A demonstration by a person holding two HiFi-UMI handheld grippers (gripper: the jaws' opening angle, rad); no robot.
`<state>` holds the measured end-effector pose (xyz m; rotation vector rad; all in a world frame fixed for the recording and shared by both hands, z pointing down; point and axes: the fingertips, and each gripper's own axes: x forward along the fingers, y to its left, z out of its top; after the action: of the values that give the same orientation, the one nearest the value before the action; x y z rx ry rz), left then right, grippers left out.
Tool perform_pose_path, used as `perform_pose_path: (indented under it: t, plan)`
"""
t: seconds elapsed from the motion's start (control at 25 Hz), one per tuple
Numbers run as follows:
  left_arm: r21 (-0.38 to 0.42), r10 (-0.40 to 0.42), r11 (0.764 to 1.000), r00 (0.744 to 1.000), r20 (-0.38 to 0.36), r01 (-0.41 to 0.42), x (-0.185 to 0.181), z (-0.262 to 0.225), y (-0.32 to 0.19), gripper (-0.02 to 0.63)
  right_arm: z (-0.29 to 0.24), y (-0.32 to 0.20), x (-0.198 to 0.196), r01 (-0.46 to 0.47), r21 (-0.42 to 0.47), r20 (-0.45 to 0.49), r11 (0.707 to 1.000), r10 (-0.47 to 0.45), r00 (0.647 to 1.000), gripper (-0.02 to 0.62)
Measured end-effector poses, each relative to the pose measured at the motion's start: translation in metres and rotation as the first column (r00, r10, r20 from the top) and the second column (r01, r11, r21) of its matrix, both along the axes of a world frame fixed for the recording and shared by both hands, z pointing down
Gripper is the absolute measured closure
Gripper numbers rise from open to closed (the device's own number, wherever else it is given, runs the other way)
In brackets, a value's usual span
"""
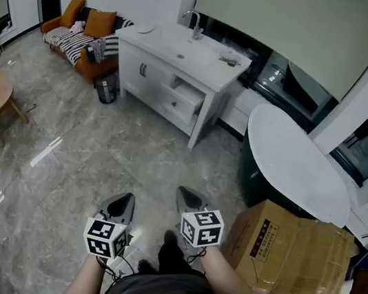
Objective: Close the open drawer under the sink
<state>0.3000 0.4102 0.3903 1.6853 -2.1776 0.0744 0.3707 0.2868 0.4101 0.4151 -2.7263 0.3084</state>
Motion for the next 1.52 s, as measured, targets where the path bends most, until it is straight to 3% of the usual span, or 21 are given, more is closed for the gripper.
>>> perform_pose_path:
  t: [0.36, 0.6, 0.8, 1.16, 1.52]
  plan:
    - [0.004, -0.002, 1.000, 1.000, -0.006, 0.002, 0.000, 0.000, 0.004, 0.591, -0.003, 0.004, -0.005, 0.019, 0.012, -0.001, 1.000, -0.019, 1.000, 0.571]
    - [-0.005, -0.008, 1.000, 1.000, -0.015, 0.008, -0.003, 0.004, 0.019, 0.591, -0.009, -0.019, 0.002, -0.102, -0.059, 0.090, 0.993, 0.107, 0.990, 0.569]
    - [0.001, -0.026, 1.000, 0.999, -0.025, 0.026, -0.018, 0.005, 0.023, 0.591, -0.006, -0.022, -0.002, -0.086, -0.037, 0.068, 0.996, 0.088, 0.994, 0.569]
    - [-0.021, -0.040, 0.999, 0.998, -0.054, 0.039, -0.054, 0.017, -0.002, 0.591, 0.013, -0.039, -0.053, -0.037, -0.058, 0.048, 0.998, 0.040, 0.998, 0.569]
    - [-0.058, -0.096, 0.994, 0.991, -0.092, 0.091, -0.136, 0.041, -0.058, 0.591, 0.040, -0.107, -0.137, 0.002, -0.082, 0.012, 0.997, -0.001, 1.000, 0.569]
